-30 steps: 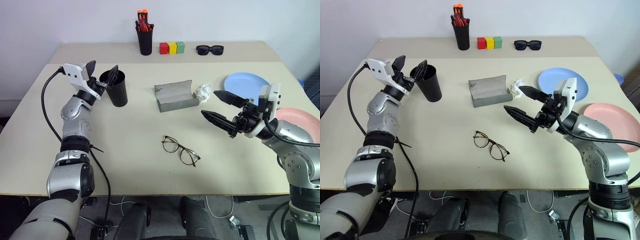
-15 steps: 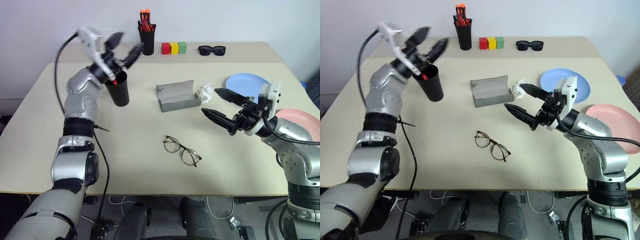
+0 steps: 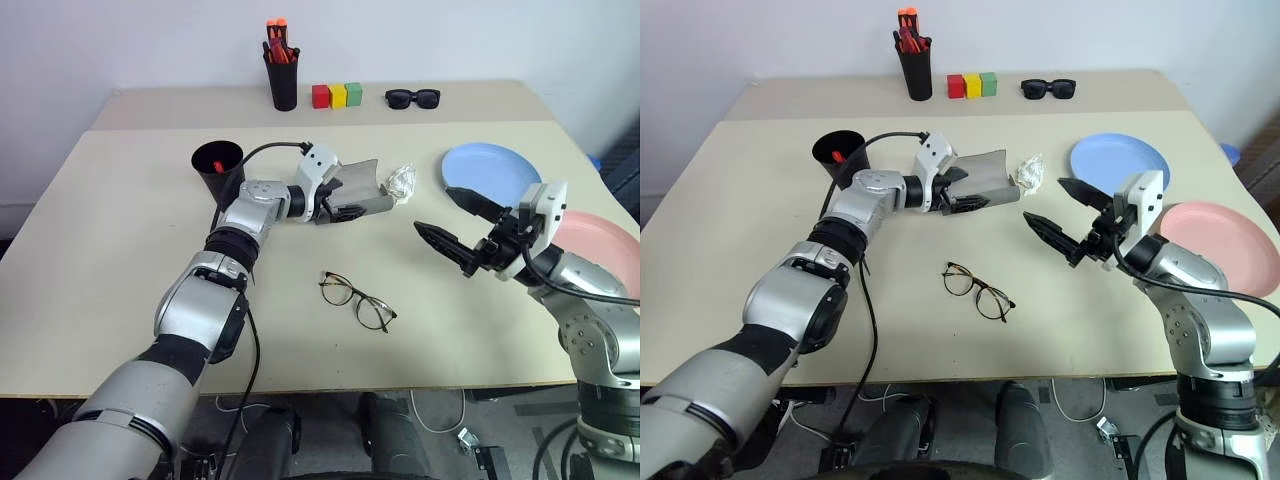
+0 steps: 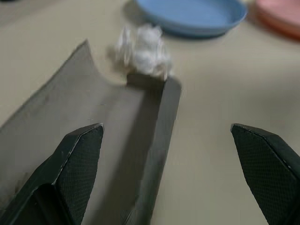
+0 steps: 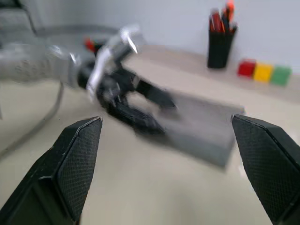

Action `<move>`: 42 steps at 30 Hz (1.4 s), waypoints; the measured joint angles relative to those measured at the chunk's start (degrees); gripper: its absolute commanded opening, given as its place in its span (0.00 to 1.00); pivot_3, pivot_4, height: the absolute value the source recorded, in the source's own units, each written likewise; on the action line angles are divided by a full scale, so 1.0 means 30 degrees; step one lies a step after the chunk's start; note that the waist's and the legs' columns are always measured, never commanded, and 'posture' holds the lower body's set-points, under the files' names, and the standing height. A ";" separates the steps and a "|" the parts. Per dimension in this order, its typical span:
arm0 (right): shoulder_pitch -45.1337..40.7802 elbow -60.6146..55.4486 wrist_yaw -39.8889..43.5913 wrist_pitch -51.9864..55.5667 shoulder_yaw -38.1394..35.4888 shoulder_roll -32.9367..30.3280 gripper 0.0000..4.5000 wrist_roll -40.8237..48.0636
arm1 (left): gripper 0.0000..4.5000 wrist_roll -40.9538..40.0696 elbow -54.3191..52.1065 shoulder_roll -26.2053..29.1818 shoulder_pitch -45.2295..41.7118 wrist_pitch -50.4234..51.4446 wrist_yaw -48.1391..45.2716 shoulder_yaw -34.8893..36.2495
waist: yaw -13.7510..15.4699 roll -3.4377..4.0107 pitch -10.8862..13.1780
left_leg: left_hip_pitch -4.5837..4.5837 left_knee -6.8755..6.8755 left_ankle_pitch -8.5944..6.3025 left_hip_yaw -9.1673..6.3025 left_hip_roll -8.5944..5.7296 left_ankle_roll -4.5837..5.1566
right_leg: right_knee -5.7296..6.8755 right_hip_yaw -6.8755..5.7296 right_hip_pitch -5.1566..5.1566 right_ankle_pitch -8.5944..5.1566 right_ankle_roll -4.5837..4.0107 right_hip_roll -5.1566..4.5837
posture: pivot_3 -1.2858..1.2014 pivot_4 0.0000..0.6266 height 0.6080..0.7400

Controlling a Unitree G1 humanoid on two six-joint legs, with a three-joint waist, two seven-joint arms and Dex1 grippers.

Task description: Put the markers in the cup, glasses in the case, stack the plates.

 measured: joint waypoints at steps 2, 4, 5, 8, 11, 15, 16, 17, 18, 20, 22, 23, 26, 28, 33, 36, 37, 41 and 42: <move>0.0618 0.0005 -0.0268 0.0003 -0.0245 -0.0185 1.00 -0.0501 | 0.99 0.0303 0.0501 -0.0207 -0.0083 -0.0094 0.0071 -0.0063 | 0.0011 -0.0002 0.0001 | -0.0005 0.0004 0.0000 -0.0001 0.0000 0.0000 | -0.0002 0.0001 0.0001 -0.0001 0.0001 0.0000 | 0.52 0.24 1.00; 0.1070 0.0004 -0.0459 -0.0067 -0.0418 -0.0221 1.00 -0.0919 | 0.99 0.0578 0.0871 -0.0479 -0.0093 -0.0166 -0.0064 -0.0069 | 0.0010 -0.0002 0.0001 | -0.0004 0.0007 0.0000 0.0001 -0.0001 0.0000 | -0.0001 0.0004 0.0002 -0.0001 0.0002 0.0000 | 0.52 0.24 1.00; 0.1190 -0.0001 -0.0521 -0.0091 -0.0448 -0.0220 1.00 -0.1011 | 0.99 0.0648 0.1030 -0.0592 -0.0094 -0.0184 -0.0215 -0.0079 | -0.0017 -0.0002 0.0001 | 0.0000 0.0007 0.0000 0.0003 -0.0001 0.0000 | 0.0001 0.0005 0.0002 -0.0001 0.0002 0.0000 | 0.52 0.24 1.00; 0.1299 -0.0052 -0.0705 -0.0253 -0.0532 -0.0219 1.00 -0.1196 | 0.88 0.1043 0.1175 -0.0793 -0.0109 -0.0185 -0.0633 -0.0127 | -0.0080 -0.0002 0.0001 | 0.0011 0.0004 0.0000 0.0008 0.0003 0.0000 | 0.0004 0.0005 0.0002 -0.0001 0.0002 0.0000 | 0.52 0.24 1.00; 0.1260 -0.0118 -0.0784 -0.0386 -0.0519 -0.0212 1.00 -0.1275 | 0.59 0.1290 0.1239 -0.0770 -0.0194 -0.0179 -0.0867 -0.0122 | -0.0032 -0.0003 0.0001 | 0.0005 0.0009 0.0000 0.0008 0.0002 0.0000 | 0.0005 0.0006 0.0002 -0.0001 0.0002 0.0000 | 0.52 0.24 1.00; 0.1140 -0.0188 -0.0798 -0.0528 -0.0451 -0.0209 1.00 -0.1508 | 0.14 0.1455 0.1320 -0.0715 -0.0195 -0.0074 -0.1021 -0.0106 | -0.0019 -0.0002 0.0001 | 0.0003 0.0010 0.0000 0.0007 0.0001 0.0000 | 0.0004 0.0007 0.0002 -0.0001 0.0002 0.0000 | 0.52 0.24 1.00; 0.1110 -0.0188 -0.0797 -0.0571 -0.0439 -0.0209 1.00 -0.1559 | 0.03 0.1467 0.1320 -0.0715 -0.0195 -0.0027 -0.1042 -0.0105 | -0.0019 -0.0002 0.0001 | 0.0003 0.0010 0.0000 0.0007 0.0001 0.0000 | 0.0004 0.0008 0.0002 -0.0001 0.0002 0.0000 | 0.52 0.24 1.00; 0.1032 -0.0187 -0.0796 -0.0601 -0.0404 -0.0209 1.00 -0.1609 | 0.01 0.1482 0.1321 -0.0710 -0.0195 0.0019 -0.1105 -0.0103 | -0.0027 -0.0002 0.0001 | 0.0004 0.0010 0.0000 0.0007 0.0001 0.0000 | 0.0004 0.0007 0.0002 -0.0001 0.0002 0.0000 | 0.52 0.24 1.00; 0.0941 -0.0187 -0.0790 -0.0620 -0.0355 -0.0208 1.00 -0.1639 | 0.01 0.1523 0.1348 -0.0716 -0.0192 0.0098 -0.1145 -0.0105 | -0.0038 -0.0002 0.0001 | 0.0006 0.0010 0.0000 0.0008 0.0001 0.0000 | 0.0006 0.0008 0.0002 -0.0001 0.0002 0.0000 | 0.52 0.24 1.00; 0.0799 -0.0185 -0.0766 -0.0631 -0.0298 -0.0208 1.00 -0.1725 | 0.01 0.1568 0.1341 -0.0657 -0.0194 0.0114 -0.1228 -0.0098 | -0.0035 0.0000 0.0000 | 0.0011 0.0009 0.0000 0.0007 0.0001 0.0000 | 0.0009 0.0008 0.0003 0.0000 0.0002 0.0000 | 0.52 0.24 1.00; 0.0707 -0.0183 -0.0742 -0.0660 -0.0290 -0.0209 1.00 -0.1764 | 0.01 0.1586 0.1339 -0.0561 -0.0194 0.0147 -0.1451 -0.0094 | -0.0034 -0.0001 0.0000 | 0.0009 0.0010 0.0000 0.0007 0.0001 0.0000 | 0.0008 0.0008 0.0003 0.0000 0.0001 0.0000 | 0.52 0.24 1.00; 0.0688 -0.0177 -0.0724 -0.0671 -0.0284 -0.0208 1.00 -0.1773 | 0.01 0.1590 0.1339 -0.0498 -0.0193 0.0149 -0.1626 -0.0093 | -0.0037 -0.0001 0.0000 | 0.0008 0.0009 0.0000 0.0007 0.0001 0.0000 | 0.0008 0.0008 0.0003 0.0000 0.0002 0.0000 | 0.52 0.24 1.00; 0.0546 -0.0086 -0.0682 -0.0695 -0.0208 -0.0208 1.00 -0.1826 | 0.01 0.1597 0.1321 -0.0149 -0.0193 0.0153 -0.2761 -0.0112 | -0.0074 0.0000 0.0000 | 0.0009 0.0009 0.0000 0.0009 0.0001 0.0000 | 0.0010 0.0008 0.0002 0.0000 0.0001 0.0000 | 0.52 0.24 1.00; 0.0512 -0.0045 -0.0635 -0.0726 -0.0134 -0.0208 1.00 -0.1897 | 0.01 0.1609 0.1289 0.0411 -0.0193 0.0073 -0.3781 -0.0127 | -0.0103 0.0000 0.0000 | 0.0016 0.0006 0.0000 0.0008 0.0002 0.0000 | 0.0018 0.0008 0.0001 0.0000 0.0000 0.0001 | 0.52 0.24 1.00; 0.0367 0.0033 -0.0507 -0.0787 0.0085 -0.0206 1.00 -0.2059 | 0.01 0.1597 0.0987 0.2458 -0.0191 -0.0750 -0.7817 -0.0149 | -0.0076 0.0000 0.0000 | 0.0010 0.0011 0.0000 0.0008 0.0001 0.0000 | 0.0019 0.0008 0.0000 0.0001 -0.0001 0.0001 | 0.52 0.24 1.00; 0.0227 0.0156 -0.0380 -0.0839 0.0167 -0.0204 1.00 -0.2150 | 0.01 0.1617 0.0916 0.3601 -0.0186 -0.1877 -1.0068 -0.0193 | -0.0065 0.0000 0.0000 | 0.0008 0.0012 0.0000 0.0008 0.0001 0.0000 | 0.0017 0.0009 0.0000 0.0002 -0.0002 0.0001 | 0.52 0.24 1.00; 0.0167 0.0177 -0.0361 -0.0864 0.0192 -0.0203 1.00 -0.2154 | 0.01 0.1618 0.0920 0.3897 -0.0164 -0.2259 -1.0743 -0.0199 | -0.0065 0.0000 0.0000 | 0.0004 0.0014 0.0000 0.0008 0.0001 0.0000 | 0.0016 0.0008 0.0000 0.0002 -0.0003 0.0001 | 0.52 0.24 1.00; -0.0102 0.0259 -0.0304 -0.0993 0.0287 -0.0203 1.00 -0.2156 | 0.01 0.2065 0.0919 0.4530 0.0017 -0.4143 -1.2147 -0.0464 | -0.0023 -0.0001 0.0000 | -0.0001 0.0027 -0.0001 0.0005 0.0000 0.0002 | 0.0017 0.0009 0.0001 0.0002 -0.0003 0.0001 | 0.52 0.24 1.00; -0.0124 0.0266 -0.0266 -0.1020 0.0290 -0.0204 1.00 -0.2155 | 0.01 0.2323 0.0934 0.4684 0.0229 -0.4883 -1.2320 -0.0641 | -0.0035 0.0000 0.0000 | 0.0002 0.0023 0.0000 0.0006 0.0000 0.0001 | 0.0018 0.0011 0.0001 0.0002 -0.0003 0.0000 | 0.52 0.24 1.00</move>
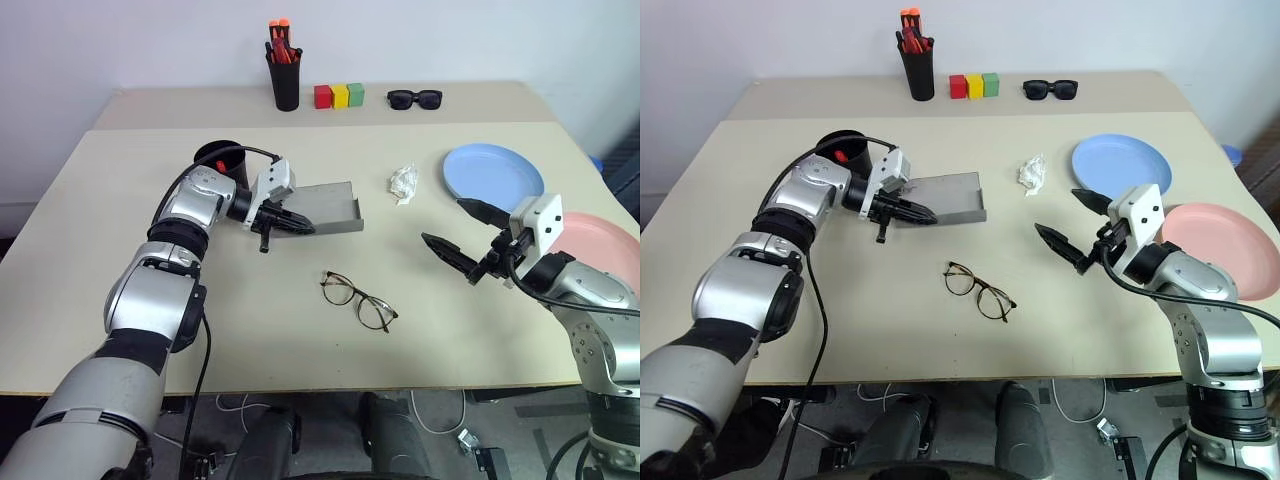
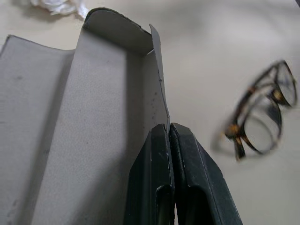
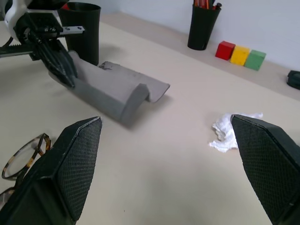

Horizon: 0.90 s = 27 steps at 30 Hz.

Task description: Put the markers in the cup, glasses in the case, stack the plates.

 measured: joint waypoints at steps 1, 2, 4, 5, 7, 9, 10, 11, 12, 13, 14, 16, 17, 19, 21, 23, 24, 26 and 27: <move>0.0001 0.0024 0.0048 -0.0006 -0.0001 -0.0001 1.00 0.0000 | 0.01 0.0164 0.0084 0.0094 0.0228 -0.0545 -0.0208 -0.0121 | -0.0003 0.0000 0.0000 | 0.0000 -0.0001 0.0000 -0.0002 0.0001 0.0000 | 0.0003 -0.0001 0.0000 0.0000 -0.0001 0.0000 | 0.52 0.24 1.00; 0.0001 0.0056 0.0074 -0.0006 -0.0001 -0.0001 1.00 0.0000 | 0.01 0.0267 0.0206 0.0072 0.0376 -0.0915 -0.0412 -0.0175 | -0.0003 0.0000 0.0000 | -0.0003 -0.0001 0.0000 -0.0002 0.0001 0.0000 | 0.0004 -0.0002 -0.0001 0.0000 -0.0001 0.0000 | 0.52 0.24 1.00; -0.0007 0.0062 0.0122 -0.0005 0.0003 -0.0001 1.00 0.0000 | 0.01 0.0383 0.0321 -0.0002 0.0573 -0.1852 -0.0719 -0.0220 | -0.0003 0.0000 0.0000 | -0.0006 0.0004 0.0000 -0.0001 0.0001 0.0001 | 0.0004 -0.0002 -0.0001 0.0001 -0.0001 0.0000 | 0.52 0.24 1.00; -0.0010 0.0063 0.0135 -0.0006 0.0005 -0.0001 1.00 -0.0002 | 0.01 0.0530 0.0381 0.0001 0.0604 -0.2690 -0.0846 -0.0287 | -0.0002 -0.0001 0.0000 | -0.0007 0.0004 0.0000 -0.0001 0.0001 0.0002 | 0.0003 -0.0002 -0.0001 0.0000 -0.0001 0.0000 | 0.52 0.24 1.00; -0.0068 0.0063 0.0146 -0.0004 0.0052 0.0000 1.00 -0.0003 | 0.01 0.0968 0.0449 0.0004 0.0602 -0.4400 -0.0721 -0.0492 | 0.0005 -0.0001 0.0000 | -0.0004 0.0004 0.0000 -0.0001 0.0001 0.0001 | 0.0004 -0.0001 -0.0001 0.0001 -0.0001 0.0000 | 0.52 0.24 1.00; -0.0113 0.0063 0.0154 -0.0003 0.0081 -0.0001 1.00 -0.0003 | 0.01 0.1153 0.0658 -0.0080 0.0591 -0.5087 -0.0317 -0.0476 | 0.0006 0.0001 0.0000 | -0.0002 0.0005 -0.0001 0.0000 0.0001 0.0003 | 0.0005 0.0001 -0.0001 0.0000 -0.0001 0.0000 | 0.52 0.24 1.00; -0.0114 0.0063 0.0160 -0.0002 0.0082 0.0000 1.00 -0.0003 | 0.01 0.1161 0.0895 -0.0204 0.0591 -0.5265 -0.0070 -0.0442 | 0.0005 0.0000 0.0000 | -0.0004 0.0007 -0.0001 -0.0001 0.0001 0.0004 | 0.0005 0.0001 0.0000 0.0001 -0.0001 0.0000 | 0.52 0.24 1.00; -0.0113 0.0063 0.0160 -0.0001 0.0083 0.0000 1.00 -0.0003 | 0.01 0.1174 0.1050 -0.0298 0.0592 -0.5408 0.0059 -0.0422 | 0.0008 0.0000 0.0000 | -0.0007 0.0010 -0.0001 -0.0001 0.0000 0.0005 | 0.0005 0.0000 0.0000 0.0001 0.0000 0.0000 | 0.52 0.24 1.00; -0.0114 0.0063 0.0161 -0.0001 0.0087 0.0000 1.00 -0.0002 | 0.01 0.1258 0.1167 -0.0406 0.0592 -0.5597 0.0385 -0.0423 | 0.0013 0.0000 0.0000 | -0.0009 0.0014 -0.0001 -0.0001 0.0000 0.0006 | 0.0006 0.0000 -0.0001 0.0000 0.0000 0.0000 | 0.52 0.24 1.00; -0.0113 0.0062 0.0161 0.0000 0.0088 0.0000 1.00 -0.0002 | 0.01 0.1328 0.1173 -0.0442 0.0591 -0.5772 0.0545 -0.0424 | 0.0009 0.0000 0.0000 | -0.0010 0.0016 -0.0001 -0.0001 0.0000 0.0006 | 0.0005 -0.0001 0.0000 0.0001 0.0000 0.0000 | 0.52 0.24 1.00; -0.0112 0.0062 0.0161 0.0001 0.0087 0.0000 1.00 -0.0002 | 0.01 0.1396 0.1180 -0.0485 0.0591 -0.5874 0.0730 -0.0424 | 0.0004 0.0000 0.0000 | -0.0008 0.0016 -0.0001 0.0000 0.0000 0.0006 | 0.0008 0.0001 0.0000 0.0001 0.0000 0.0000 | 0.52 0.24 1.00; -0.0110 0.0062 0.0168 0.0001 0.0087 -0.0001 1.00 -0.0003 | 0.01 0.1440 0.1315 -0.0619 0.0590 -0.5810 0.0851 -0.0409 | 0.0000 0.0000 0.0000 | -0.0005 0.0015 -0.0001 0.0000 0.0000 0.0007 | 0.0014 0.0000 0.0000 0.0001 0.0000 0.0000 | 0.52 0.24 1.00; -0.0103 0.0062 0.0169 0.0001 0.0087 -0.0001 1.00 -0.0006 | 0.01 0.1450 0.1395 -0.0665 0.0590 -0.5801 0.0857 -0.0406 | -0.0001 0.0000 0.0000 | -0.0006 0.0015 -0.0001 0.0000 0.0000 0.0007 | 0.0014 0.0000 0.0000 0.0001 0.0000 0.0000 | 0.52 0.24 1.00; -0.0098 0.0062 0.0171 0.0000 0.0088 0.0000 1.00 -0.0018 | 0.13 0.1590 0.1596 -0.0692 0.0591 -0.5749 0.1108 -0.0404 | -0.0004 0.0000 -0.0001 | -0.0004 0.0016 -0.0001 -0.0001 -0.0001 0.0008 | 0.0015 -0.0001 -0.0001 0.0001 0.0001 0.0000 | 0.52 0.24 1.00; -0.0098 0.0062 0.0170 0.0000 0.0093 0.0000 1.00 -0.0022 | 0.29 0.1731 0.1726 -0.0692 0.0589 -0.5765 0.1458 -0.0406 | -0.0006 0.0000 0.0000 | -0.0002 0.0015 -0.0001 -0.0001 0.0000 0.0008 | 0.0017 0.0000 0.0000 0.0001 0.0000 0.0001 | 0.52 0.24 1.00; -0.0100 0.0062 0.0167 0.0000 0.0125 0.0000 1.00 -0.0024 | 0.53 0.1790 0.1740 -0.0697 0.0588 -0.5764 0.1583 -0.0402 | -0.0007 0.0000 0.0000 | -0.0002 0.0015 -0.0002 -0.0001 0.0000 0.0008 | 0.0018 0.0000 0.0000 0.0001 0.0000 0.0001 | 0.52 0.24 1.00; -0.0102 0.0062 0.0168 0.0001 0.0163 0.0000 1.00 -0.0025 | 0.64 0.1792 0.1739 -0.0696 0.0579 -0.5765 0.1577 -0.0390 | -0.0009 0.0000 0.0000 | -0.0001 0.0015 -0.0001 -0.0001 0.0000 0.0008 | 0.0019 -0.0001 0.0000 0.0001 0.0000 0.0001 | 0.52 0.24 1.00; -0.0125 0.0062 0.0176 0.0004 0.0225 0.0000 1.00 -0.0026 | 0.88 0.1745 0.1737 -0.0694 0.0549 -0.5759 0.1458 -0.0298 | -0.0014 0.0000 -0.0001 | -0.0001 0.0015 -0.0001 -0.0001 -0.0001 0.0008 | 0.0020 -0.0001 0.0000 0.0001 0.0000 0.0001 | 0.52 0.24 1.00; -0.0152 0.0062 0.0185 0.0017 0.0262 -0.0001 1.00 -0.0024 | 0.98 0.1669 0.1733 -0.0691 0.0524 -0.5758 0.1356 -0.0173 | -0.0016 0.0000 -0.0001 | 0.0000 0.0016 -0.0001 -0.0001 -0.0001 0.0008 | 0.0020 0.0000 0.0000 0.0001 0.0000 0.0000 | 0.52 0.24 1.00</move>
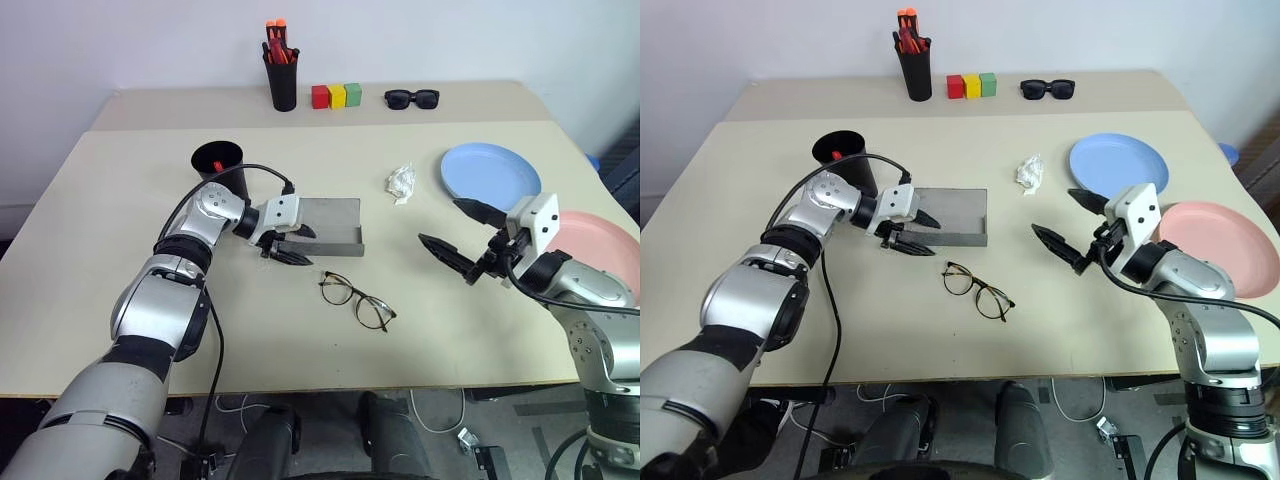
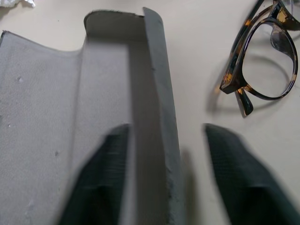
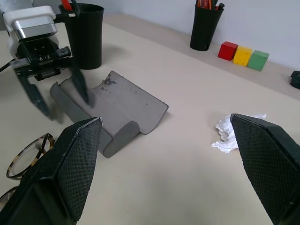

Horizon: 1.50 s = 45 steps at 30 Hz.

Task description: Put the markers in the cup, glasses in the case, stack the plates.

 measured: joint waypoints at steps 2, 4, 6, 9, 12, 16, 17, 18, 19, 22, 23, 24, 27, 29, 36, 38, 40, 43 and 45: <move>-0.0043 -0.0024 0.0008 0.0116 0.0089 0.0000 1.00 0.0021 | 0.99 -0.0158 -0.0078 0.0066 -0.0087 -0.0040 -0.0188 0.0263 | -0.0001 0.0000 0.0000 | 0.0000 0.0000 0.0000 0.0000 0.0000 0.0000 | 0.0000 -0.0001 0.0000 0.0000 0.0000 0.0000 | 0.52 0.24 1.00; -0.0115 -0.0238 0.0004 0.0494 0.0290 0.0000 1.00 0.0089 | 0.99 -0.0569 -0.0321 0.0304 -0.0171 -0.0027 -0.0595 0.0698 | -0.0039 0.0000 0.0000 | 0.0003 -0.0002 0.0000 0.0000 0.0003 0.0000 | 0.0001 -0.0001 0.0000 0.0000 0.0000 0.0001 | 0.52 0.24 1.00; -0.0140 -0.0826 -0.0076 0.1076 0.0548 -0.0002 1.00 0.0323 | 0.99 -0.1251 -0.0945 0.0651 -0.0202 0.0266 -0.1278 0.1334 | -0.0053 0.0000 0.0000 | 0.0004 -0.0005 0.0000 -0.0002 0.0005 0.0000 | 0.0006 -0.0001 -0.0003 0.0000 -0.0001 0.0001 | 0.52 0.24 1.00; -0.0257 -0.1961 -0.0203 0.1862 0.0931 -0.0115 1.00 0.0509 | 0.99 -0.2642 -0.2371 0.1213 -0.0148 0.1592 -0.2509 0.2252 | -0.0037 0.0000 0.0000 | -0.0004 0.0004 -0.0001 -0.0004 0.0005 0.0001 | 0.0007 0.0000 -0.0003 0.0000 0.0000 0.0001 | 0.52 0.24 1.00; -0.0804 -0.3018 -0.0926 0.3368 0.1449 -0.0193 1.00 0.0695 | 0.99 -0.4554 -0.5717 0.2073 0.1344 0.4204 -0.3326 0.2646 | -0.0127 0.0011 -0.0006 | 0.0019 0.0000 -0.0006 -0.0005 0.0015 0.0008 | 0.0039 0.0015 -0.0005 -0.0001 -0.0001 0.0001 | 0.52 0.24 1.00; -0.1424 -0.5096 -0.2147 0.6075 0.2849 -0.0584 1.00 0.0791 | 0.99 -0.7052 -1.1199 0.3520 0.5330 0.8850 -0.3550 0.2815 | -0.0186 0.0014 -0.0007 | -0.0007 -0.0014 -0.0006 -0.0008 0.0026 0.0007 | 0.0099 0.0035 -0.0078 -0.0003 -0.0009 0.0013 | 0.52 0.24 1.00; -0.1558 -0.5558 -0.2434 0.6703 0.3187 -0.0575 1.00 0.0833 | 0.99 -0.7531 -1.2305 0.3807 0.6154 0.9802 -0.3515 0.2986 | -0.0144 0.0013 -0.0007 | -0.0022 -0.0006 -0.0005 -0.0012 0.0027 0.0004 | 0.0112 0.0035 -0.0093 -0.0003 -0.0010 0.0014 | 0.52 0.24 1.00; -0.1879 -0.6020 -0.2853 0.7566 0.3704 -0.0564 1.00 0.0861 | 0.99 -0.8123 -1.3670 0.4147 0.7085 1.0853 -0.3447 0.3348 | -0.0143 0.0013 -0.0007 | -0.0032 0.0002 -0.0004 -0.0011 0.0032 0.0003 | 0.0119 0.0036 -0.0102 -0.0001 -0.0013 0.0014 | 0.52 0.24 1.00; -0.2227 -0.6479 -0.3263 0.8423 0.4220 -0.0566 1.00 0.0894 | 0.99 -0.8717 -1.4987 0.4461 0.7910 1.1811 -0.3226 0.3710 | -0.0115 0.0013 -0.0007 | -0.0036 0.0010 -0.0004 -0.0009 0.0039 0.0001 | 0.0129 0.0046 -0.0114 0.0000 -0.0016 0.0013 | 0.52 0.24 1.00; -0.3208 -0.7161 -0.3879 1.1084 0.5338 -0.0558 1.00 0.1550 | 0.99 -1.0554 -1.8245 0.5221 0.9756 1.4270 -0.2361 0.4914 | 0.0013 0.0011 -0.0008 | -0.0029 0.0014 -0.0001 -0.0014 0.0044 -0.0004 | 0.0128 0.0045 -0.0102 0.0005 -0.0028 0.0013 | 0.52 0.24 1.00; -0.3454 -0.7159 -0.4017 1.1779 0.5633 -0.0570 1.00 0.1619 | 0.99 -1.1027 -1.9079 0.5478 1.0341 1.4766 -0.2122 0.5319 | 0.0031 0.0010 -0.0008 | -0.0024 0.0014 -0.0001 -0.0016 0.0045 -0.0004 | 0.0122 0.0045 -0.0090 0.0005 -0.0028 0.0013 | 0.52 0.24 1.00; -0.3809 -0.7069 -0.4264 1.2505 0.5917 -0.0483 1.00 0.1647 | 0.99 -1.1456 -1.9980 0.5789 1.1114 1.5159 -0.1913 0.5748 | 0.0007 0.0010 -0.0009 | -0.0019 0.0009 -0.0002 -0.0009 0.0043 -0.0004 | 0.0114 0.0046 -0.0090 0.0004 -0.0029 0.0013 | 0.52 0.24 1.00; -0.4821 -0.6609 -0.4980 1.4404 0.6356 -0.0205 1.00 0.1718 | 0.99 -1.2458 -2.2172 0.6321 1.3349 1.5856 -0.1695 0.6354 | -0.0021 0.0012 -0.0009 | -0.0014 -0.0005 -0.0002 0.0001 0.0046 -0.0005 | 0.0111 0.0053 -0.0100 0.0003 -0.0034 0.0014 | 0.52 0.24 1.00; -0.5104 -0.6575 -0.4950 1.5060 0.6716 -0.0263 1.00 0.1758 | 0.99 -1.2844 -2.3083 0.6500 1.4398 1.5863 -0.1521 0.6545 | 0.0038 0.0012 -0.0009 | -0.0017 -0.0012 -0.0002 -0.0003 0.0046 -0.0006 | 0.0111 0.0048 -0.0103 0.0002 -0.0040 0.0016 | 0.52 0.24 1.00; -0.5506 -0.6382 -0.5132 1.6704 0.8200 -0.0212 1.00 0.1643 | 0.99 -1.3683 -2.5426 0.6966 1.7369 1.5445 -0.1001 0.7365 | 0.0014 0.0012 -0.0009 | -0.0021 -0.0013 -0.0003 0.0012 0.0049 -0.0005 | 0.0087 0.0050 -0.0099 0.0005 -0.0044 0.0016 | 0.52 0.24 1.00; -0.5703 -0.6368 -0.5316 1.7184 0.8336 0.0073 1.00 0.1645 | 0.99 -1.3875 -2.5805 0.6964 1.7682 1.5431 -0.0727 0.7359 | 0.0016 0.0011 -0.0009 | -0.0020 -0.0012 -0.0002 0.0012 0.0048 -0.0005 | 0.0084 0.0050 -0.0099 0.0006 -0.0045 0.0016 | 0.52 0.24 1.00; -0.5865 -0.6323 -0.5532 1.7636 0.8354 0.0276 1.00 0.1636 | 0.99 -1.3877 -2.6038 0.6966 1.7778 1.5379 -0.0524 0.7359 | 0.0019 0.0011 -0.0009 | -0.0019 -0.0012 -0.0002 0.0013 0.0047 -0.0005 | 0.0082 0.0050 -0.0097 0.0006 -0.0045 0.0016 | 0.52 0.24 1.00; -0.6113 -0.6181 -0.5945 1.8278 0.8564 0.0689 1.00 0.1438 | 0.99 -1.3883 -2.6273 0.6961 1.7929 1.5275 -0.0190 0.7305 | 0.0002 0.0011 -0.0010 | -0.0015 -0.0022 -0.0002 0.0016 0.0047 -0.0005 | 0.0078 0.0049 -0.0097 0.0006 -0.0046 0.0017 | 0.52 0.24 1.00; -0.6112 -0.6102 -0.6100 1.8443 0.8875 0.0745 0.88 0.1289 | 1.00 -1.3889 -2.6323 0.6961 1.8005 1.5271 -0.0053 0.7293 | -0.0003 0.0011 -0.0010 | -0.0017 -0.0025 -0.0002 0.0018 0.0047 -0.0005 | 0.0074 0.0049 -0.0099 0.0006 -0.0046 0.0018 | 0.52 0.24 1.00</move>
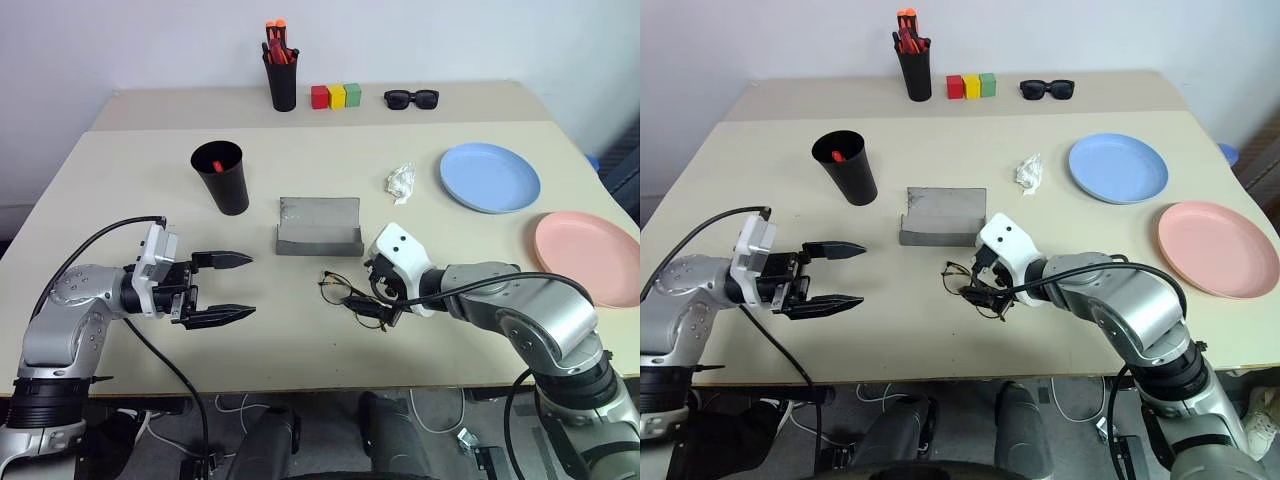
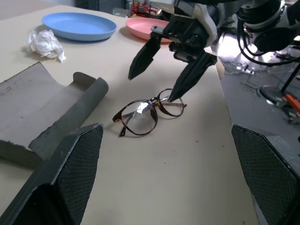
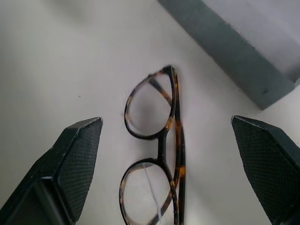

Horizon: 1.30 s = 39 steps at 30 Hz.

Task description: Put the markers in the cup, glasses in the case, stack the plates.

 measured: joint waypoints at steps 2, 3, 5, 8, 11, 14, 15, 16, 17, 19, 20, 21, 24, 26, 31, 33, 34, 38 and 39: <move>0.0000 0.0057 -0.0098 0.0109 0.0123 0.0019 0.72 -0.0144 | 1.00 -0.0012 -0.0108 -0.0005 0.0070 0.0000 0.0141 -0.0024 | -0.0003 -0.0001 0.0000 | -0.0001 -0.0001 0.0000 0.0002 0.0000 0.0000 | -0.0006 0.0000 0.0000 0.0001 0.0000 0.0000 | 0.52 0.24 1.00; 0.0000 0.0076 -0.0172 0.0140 0.0238 -0.0002 0.72 -0.0228 | 1.00 -0.0017 -0.0161 -0.0008 0.0078 -0.0007 0.0190 -0.0043 | 0.0001 -0.0001 0.0000 | -0.0002 -0.0001 0.0000 0.0002 0.0000 0.0000 | -0.0008 -0.0001 0.0001 0.0001 0.0001 0.0000 | 0.52 0.24 1.00; 0.0003 0.0135 -0.0211 0.0175 0.0344 -0.0004 0.55 -0.0381 | 1.00 -0.0017 -0.0173 -0.0012 0.0113 -0.0044 0.0262 -0.0061 | 0.0000 0.0000 0.0000 | -0.0001 -0.0001 0.0000 0.0002 0.0000 0.0000 | -0.0008 0.0000 0.0000 0.0001 0.0000 0.0000 | 0.52 0.24 1.00; 0.0003 0.0138 -0.0182 0.0176 0.0345 -0.0041 0.28 -0.0513 | 1.00 -0.0016 -0.0172 -0.0049 0.0207 -0.0271 0.0290 -0.0152 | 0.0001 0.0000 0.0000 | -0.0002 -0.0004 0.0000 0.0003 0.0000 0.0000 | -0.0014 -0.0001 0.0001 0.0000 0.0000 0.0000 | 0.52 0.24 1.00; 0.0003 0.0140 -0.0108 0.0192 0.0351 -0.0233 0.28 -0.0573 | 1.00 -0.0016 -0.0172 -0.0050 0.0219 -0.0359 0.0308 -0.0168 | -0.0001 0.0000 0.0000 | -0.0002 -0.0007 0.0000 0.0005 0.0000 0.0001 | -0.0020 -0.0001 0.0001 0.0000 0.0001 0.0000 | 0.52 0.24 1.00; 0.0094 0.0141 0.0154 0.0205 0.0491 -0.0682 0.28 -0.0640 | 1.00 -0.0015 -0.0169 -0.0049 0.0218 -0.0404 0.0316 -0.0181 | -0.0001 -0.0001 0.0000 | -0.0003 -0.0007 -0.0001 0.0007 0.0000 0.0001 | -0.0028 -0.0001 0.0003 0.0000 0.0002 0.0001 | 0.52 0.24 1.00; 0.0158 0.0141 0.0170 0.0206 0.0534 -0.0668 0.28 -0.0678 | 1.00 -0.0015 -0.0169 -0.0050 0.0217 -0.0438 0.0317 -0.0188 | -0.0002 -0.0001 0.0000 | -0.0003 -0.0008 -0.0001 0.0008 0.0001 0.0001 | -0.0029 -0.0002 0.0003 0.0000 0.0002 0.0001 | 0.52 0.24 1.00; 0.0187 0.0142 0.0178 0.0207 0.0586 -0.0653 0.28 -0.0683 | 1.00 -0.0015 -0.0169 -0.0049 0.0217 -0.0463 0.0317 -0.0192 | 0.0000 0.0000 0.0000 | -0.0003 -0.0009 -0.0001 0.0008 0.0001 0.0001 | -0.0029 -0.0001 0.0003 0.0000 0.0002 0.0001 | 0.52 0.24 1.00; 0.0192 0.0141 0.0181 0.0208 0.0655 -0.0634 0.28 -0.0690 | 1.00 -0.0015 -0.0168 -0.0050 0.0216 -0.0495 0.0317 -0.0198 | 0.0000 -0.0001 0.0000 | -0.0003 -0.0010 -0.0001 0.0008 0.0001 0.0001 | -0.0030 -0.0001 0.0003 0.0000 0.0002 0.0001 | 0.52 0.24 1.00; 0.0195 0.0142 0.0187 0.0208 0.0741 -0.0618 0.28 -0.0700 | 1.00 -0.0015 -0.0168 -0.0050 0.0214 -0.0594 0.0317 -0.0211 | -0.0004 -0.0001 0.0000 | -0.0003 -0.0012 -0.0001 0.0008 0.0002 0.0001 | -0.0034 -0.0002 0.0003 0.0000 0.0002 0.0001 | 0.52 0.24 1.00; 0.0195 0.0143 0.0186 0.0208 0.0741 -0.0617 0.28 -0.0719 | 1.00 -0.0015 -0.0168 -0.0050 0.0213 -0.0636 0.0322 -0.0215 | -0.0005 0.0000 0.0000 | -0.0003 -0.0013 -0.0001 0.0008 0.0002 0.0001 | -0.0037 -0.0002 0.0003 0.0000 0.0002 0.0001 | 0.52 0.24 1.00; 0.0195 0.0152 0.0186 0.0206 0.0751 -0.0615 0.28 -0.0743 | 1.00 -0.0015 -0.0168 -0.0049 0.0212 -0.0671 0.0329 -0.0223 | -0.0002 0.0000 0.0000 | -0.0004 -0.0014 -0.0001 0.0008 0.0002 0.0001 | -0.0039 -0.0002 0.0003 0.0000 0.0002 0.0001 | 0.52 0.24 1.00; 0.0195 0.0256 0.0186 0.0204 0.0808 -0.0579 0.28 -0.0824 | 1.00 -0.0014 -0.0167 -0.0049 0.0208 -0.0735 0.0347 -0.0355 | -0.0001 -0.0001 0.0000 | -0.0005 -0.0015 -0.0001 0.0009 0.0002 0.0001 | -0.0043 -0.0001 0.0003 -0.0001 0.0002 0.0001 | 0.52 0.24 1.00; 0.0200 0.0390 0.0184 0.0203 0.0901 -0.0514 0.22 -0.0868 | 1.00 -0.0014 -0.0166 -0.0049 0.0208 -0.0773 0.0349 -0.0558 | -0.0001 -0.0001 0.0000 | -0.0005 -0.0014 -0.0001 0.0008 0.0002 0.0001 | -0.0044 -0.0002 0.0004 -0.0001 0.0002 0.0001 | 0.52 0.24 1.00; 0.0190 0.0504 0.0154 -0.0015 0.1128 -0.0435 0.01 -0.1104 | 1.00 -0.0013 -0.0164 -0.0049 0.0206 -0.0866 0.0515 -0.0607 | -0.0001 -0.0005 -0.0003 | -0.0001 -0.0018 -0.0001 0.0007 0.0003 0.0001 | -0.0048 -0.0002 0.0007 -0.0001 0.0002 0.0002 | 0.52 0.24 1.00; 0.0191 0.0511 0.0157 -0.0067 0.1234 -0.0429 0.01 -0.1237 | 1.00 -0.0013 -0.0164 -0.0049 0.0206 -0.0886 0.0657 -0.0608 | -0.0001 -0.0005 -0.0003 | -0.0001 -0.0018 -0.0001 0.0008 0.0004 0.0001 | -0.0048 -0.0002 0.0007 -0.0002 0.0002 0.0003 | 0.52 0.24 1.00; 0.0191 0.0512 0.0166 -0.0102 0.1268 -0.0431 0.01 -0.1274 | 1.00 -0.0013 -0.0164 -0.0049 0.0206 -0.0898 0.0673 -0.0608 | 0.0000 -0.0005 -0.0003 | -0.0001 -0.0018 -0.0001 0.0008 0.0003 0.0001 | -0.0049 -0.0002 0.0007 -0.0002 0.0003 0.0003 | 0.52 0.24 1.00; 0.0190 0.0511 0.0339 -0.0183 0.1294 -0.0506 0.01 -0.1309 | 1.00 -0.0013 -0.0163 -0.0049 0.0206 -0.0918 0.0692 -0.0610 | 0.0001 -0.0005 -0.0003 | -0.0002 -0.0019 -0.0001 0.0008 0.0004 0.0002 | -0.0052 -0.0003 0.0007 -0.0002 0.0003 0.0003 | 0.52 0.24 1.00; 0.0189 0.0494 0.0494 -0.0223 0.1290 -0.0612 0.01 -0.1284 | 1.00 -0.0013 -0.0163 -0.0049 0.0198 -0.0921 0.0697 -0.0612 | -0.0002 -0.0005 -0.0003 | -0.0002 -0.0019 -0.0001 0.0008 0.0004 0.0002 | -0.0054 -0.0003 0.0008 -0.0002 0.0003 0.0003 | 0.52 0.24 1.00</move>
